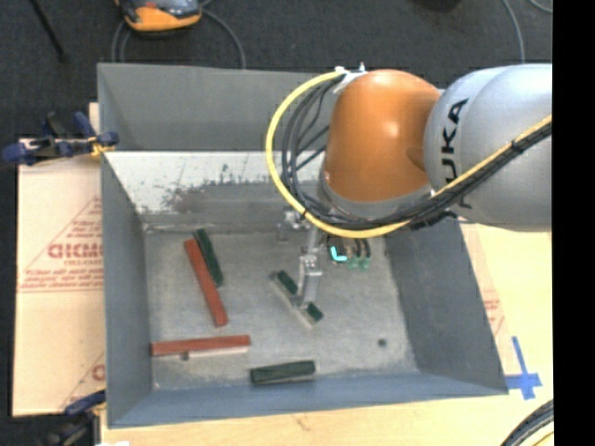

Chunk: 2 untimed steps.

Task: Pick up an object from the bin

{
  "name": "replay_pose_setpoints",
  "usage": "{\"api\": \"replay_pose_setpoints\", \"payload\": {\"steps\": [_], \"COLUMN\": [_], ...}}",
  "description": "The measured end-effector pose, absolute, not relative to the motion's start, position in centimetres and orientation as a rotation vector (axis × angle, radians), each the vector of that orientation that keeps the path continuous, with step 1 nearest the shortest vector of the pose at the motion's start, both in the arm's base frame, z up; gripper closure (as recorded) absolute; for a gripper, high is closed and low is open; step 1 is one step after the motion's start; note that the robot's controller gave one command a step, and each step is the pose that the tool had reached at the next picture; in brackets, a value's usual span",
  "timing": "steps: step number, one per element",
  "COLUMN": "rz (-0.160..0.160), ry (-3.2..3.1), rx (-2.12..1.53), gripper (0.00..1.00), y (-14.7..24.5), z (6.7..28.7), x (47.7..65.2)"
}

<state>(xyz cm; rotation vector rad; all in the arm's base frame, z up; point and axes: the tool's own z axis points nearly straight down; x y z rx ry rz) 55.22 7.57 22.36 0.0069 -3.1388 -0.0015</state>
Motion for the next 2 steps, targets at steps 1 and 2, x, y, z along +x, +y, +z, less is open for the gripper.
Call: {"api": "replay_pose_setpoints", "payload": {"steps": [1,2], "rz": [-0.002,0.0], "ry": [-3.146,-3.146], "rx": [0.004,0.137], "gripper": [0.0,0.0], "y": [7.5,7.1], "z": [22.7,18.6], "x": [55.4,53.5]}}
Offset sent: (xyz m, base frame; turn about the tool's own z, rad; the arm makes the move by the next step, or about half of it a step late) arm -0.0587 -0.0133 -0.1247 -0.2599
